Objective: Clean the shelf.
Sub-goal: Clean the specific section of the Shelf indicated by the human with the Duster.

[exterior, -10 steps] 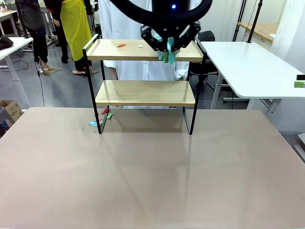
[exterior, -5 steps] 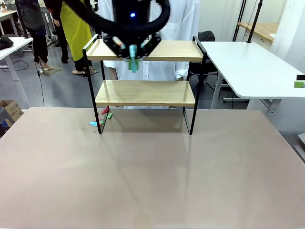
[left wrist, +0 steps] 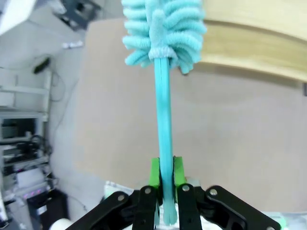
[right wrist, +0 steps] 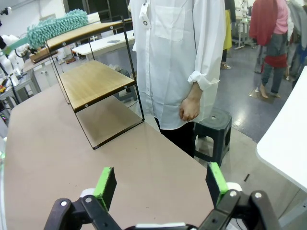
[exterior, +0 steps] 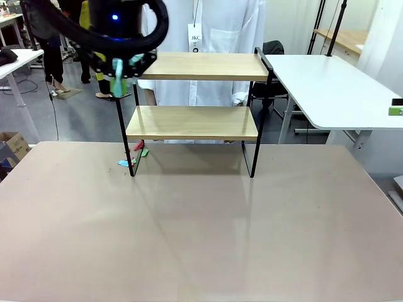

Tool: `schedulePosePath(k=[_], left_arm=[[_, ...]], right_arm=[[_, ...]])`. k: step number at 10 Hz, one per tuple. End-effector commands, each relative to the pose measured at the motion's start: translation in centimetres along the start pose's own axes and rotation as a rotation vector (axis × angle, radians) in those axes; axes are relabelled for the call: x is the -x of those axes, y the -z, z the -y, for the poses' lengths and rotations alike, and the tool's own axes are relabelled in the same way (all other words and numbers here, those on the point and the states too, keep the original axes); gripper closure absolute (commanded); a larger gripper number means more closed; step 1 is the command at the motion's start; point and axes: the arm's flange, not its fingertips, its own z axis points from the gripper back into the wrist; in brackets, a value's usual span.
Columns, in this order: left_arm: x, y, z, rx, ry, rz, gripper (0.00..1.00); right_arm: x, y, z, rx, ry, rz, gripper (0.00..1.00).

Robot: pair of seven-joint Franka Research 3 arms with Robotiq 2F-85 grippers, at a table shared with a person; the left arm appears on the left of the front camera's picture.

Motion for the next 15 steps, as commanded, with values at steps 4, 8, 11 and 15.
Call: schedulePosePath(k=[4, 8, 11, 15], left_arm=[[2.2, -3.6, -0.6, -0.274, 0.053, 0.278, 0.87], [2.8, -5.0, -0.2, -0.239, 0.079, 0.295, 0.87], [2.8, -5.5, 0.1, -0.186, 0.082, 0.308, 0.87], [4.3, -4.3, -7.3, 0.134, 0.22, 0.374, 0.87]], right_arm=[[-0.3, 0.0, -0.1, 0.001, -0.005, 0.001, 0.0], [-0.3, 0.0, -0.1, 0.001, -0.005, 0.001, 0.0], [-0.3, 0.0, -0.1, 0.001, -0.005, 0.001, 0.0], [-0.3, 0.0, -0.1, 0.001, -0.005, 0.001, 0.0]])
